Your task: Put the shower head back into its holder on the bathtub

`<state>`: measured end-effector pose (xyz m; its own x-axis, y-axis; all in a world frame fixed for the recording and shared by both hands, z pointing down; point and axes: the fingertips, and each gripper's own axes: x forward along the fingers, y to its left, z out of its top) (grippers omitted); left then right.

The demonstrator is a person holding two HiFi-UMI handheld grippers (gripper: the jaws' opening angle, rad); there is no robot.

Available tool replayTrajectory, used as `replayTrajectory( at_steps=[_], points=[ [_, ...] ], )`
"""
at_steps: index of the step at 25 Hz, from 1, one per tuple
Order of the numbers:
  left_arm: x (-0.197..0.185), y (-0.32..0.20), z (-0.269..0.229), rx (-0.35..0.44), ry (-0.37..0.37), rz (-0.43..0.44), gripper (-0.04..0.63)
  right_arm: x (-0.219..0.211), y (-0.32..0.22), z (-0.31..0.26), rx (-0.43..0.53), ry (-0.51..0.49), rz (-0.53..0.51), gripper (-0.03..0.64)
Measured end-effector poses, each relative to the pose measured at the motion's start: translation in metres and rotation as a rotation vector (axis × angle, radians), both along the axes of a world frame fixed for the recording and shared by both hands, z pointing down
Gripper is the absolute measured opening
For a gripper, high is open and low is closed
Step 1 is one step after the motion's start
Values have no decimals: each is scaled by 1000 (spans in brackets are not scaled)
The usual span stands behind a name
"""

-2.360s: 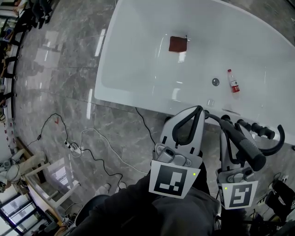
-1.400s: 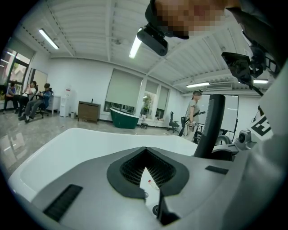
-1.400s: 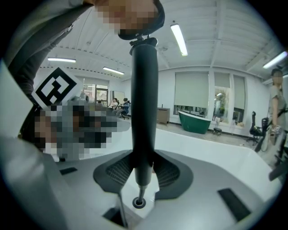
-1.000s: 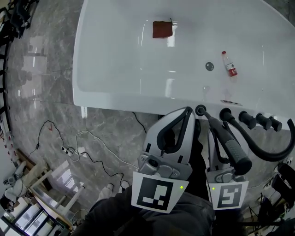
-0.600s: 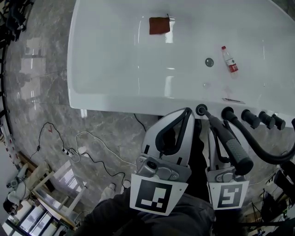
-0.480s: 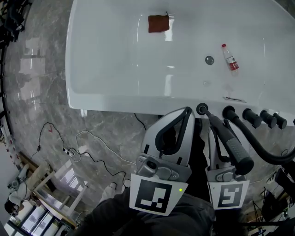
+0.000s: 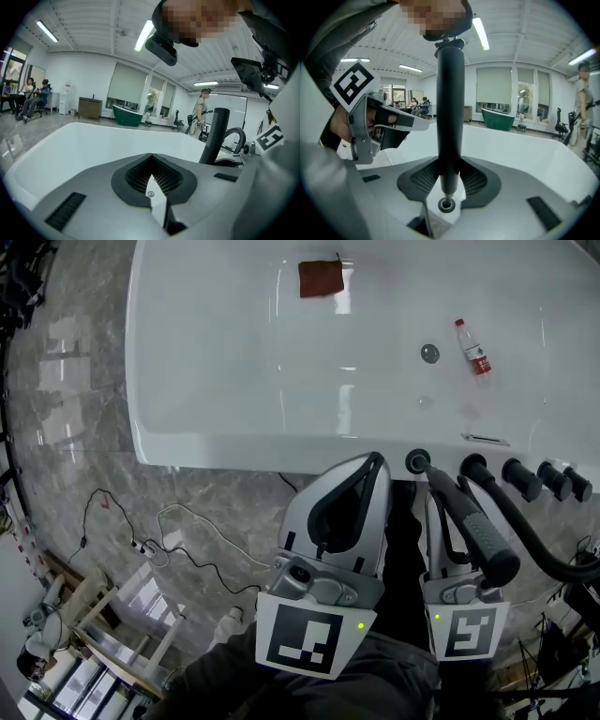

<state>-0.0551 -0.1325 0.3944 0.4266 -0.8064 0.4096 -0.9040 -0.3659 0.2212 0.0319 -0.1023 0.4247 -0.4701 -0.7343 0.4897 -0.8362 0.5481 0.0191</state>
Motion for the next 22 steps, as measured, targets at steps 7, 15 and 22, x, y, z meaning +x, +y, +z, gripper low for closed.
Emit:
replayTrajectory(
  at_steps=[7, 15, 22],
  points=[
    [-3, -2, 6, -14, 5, 10, 3, -2, 1, 13, -26, 9, 8, 143],
    [-3, 2, 22, -43, 5, 24, 3, -3, 3, 31, -51, 15, 10, 143],
    [-2, 6, 25, -48, 5, 38, 3, -2, 5, 44, -63, 25, 21, 143]
  ],
)
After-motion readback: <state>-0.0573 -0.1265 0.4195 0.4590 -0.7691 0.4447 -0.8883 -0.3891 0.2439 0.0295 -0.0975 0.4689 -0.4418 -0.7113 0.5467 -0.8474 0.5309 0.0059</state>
